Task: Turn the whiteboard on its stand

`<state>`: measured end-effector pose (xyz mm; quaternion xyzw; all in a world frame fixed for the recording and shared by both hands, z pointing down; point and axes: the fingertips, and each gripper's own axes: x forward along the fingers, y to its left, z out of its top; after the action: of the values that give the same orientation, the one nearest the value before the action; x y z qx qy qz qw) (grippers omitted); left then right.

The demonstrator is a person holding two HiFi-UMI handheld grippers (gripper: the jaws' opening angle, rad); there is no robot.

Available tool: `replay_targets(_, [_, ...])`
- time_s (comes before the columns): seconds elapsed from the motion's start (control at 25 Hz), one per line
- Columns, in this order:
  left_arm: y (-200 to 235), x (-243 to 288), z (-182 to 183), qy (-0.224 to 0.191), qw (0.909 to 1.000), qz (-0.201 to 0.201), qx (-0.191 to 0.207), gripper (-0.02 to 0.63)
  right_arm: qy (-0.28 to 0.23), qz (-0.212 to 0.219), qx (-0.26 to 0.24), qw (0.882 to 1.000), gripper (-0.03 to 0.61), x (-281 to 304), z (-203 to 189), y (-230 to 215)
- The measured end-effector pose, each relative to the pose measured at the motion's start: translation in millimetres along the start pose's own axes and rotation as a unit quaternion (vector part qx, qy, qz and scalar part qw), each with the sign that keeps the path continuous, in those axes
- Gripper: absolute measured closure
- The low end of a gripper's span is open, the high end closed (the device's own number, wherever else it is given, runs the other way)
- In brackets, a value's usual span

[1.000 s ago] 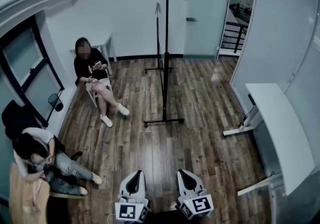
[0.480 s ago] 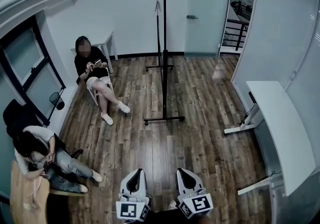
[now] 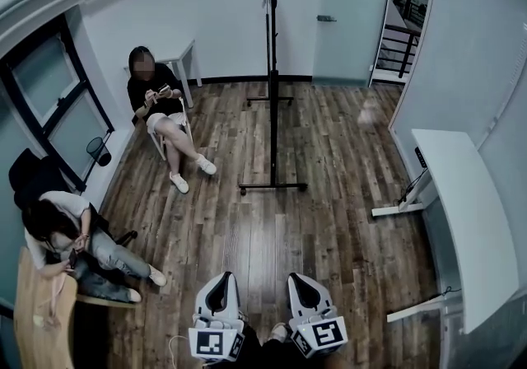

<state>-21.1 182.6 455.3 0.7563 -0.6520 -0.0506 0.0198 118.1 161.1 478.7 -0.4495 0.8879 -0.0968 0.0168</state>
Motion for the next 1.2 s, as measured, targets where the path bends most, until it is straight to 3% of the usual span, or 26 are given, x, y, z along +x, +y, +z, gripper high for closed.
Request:
replay_targets(0.56, [10,73,-25,0.013,0.9998,-0.005,-0.012,0.601,0.019,-0.018,-0.007,1.0,0.569,56,-10,-48])
replay_targets(1.2, [117,251,-21,0.025,0.9985,-0.039,-0.029,0.601,0.026,-0.055,-0.021,0.998,0.569,253,11,-90])
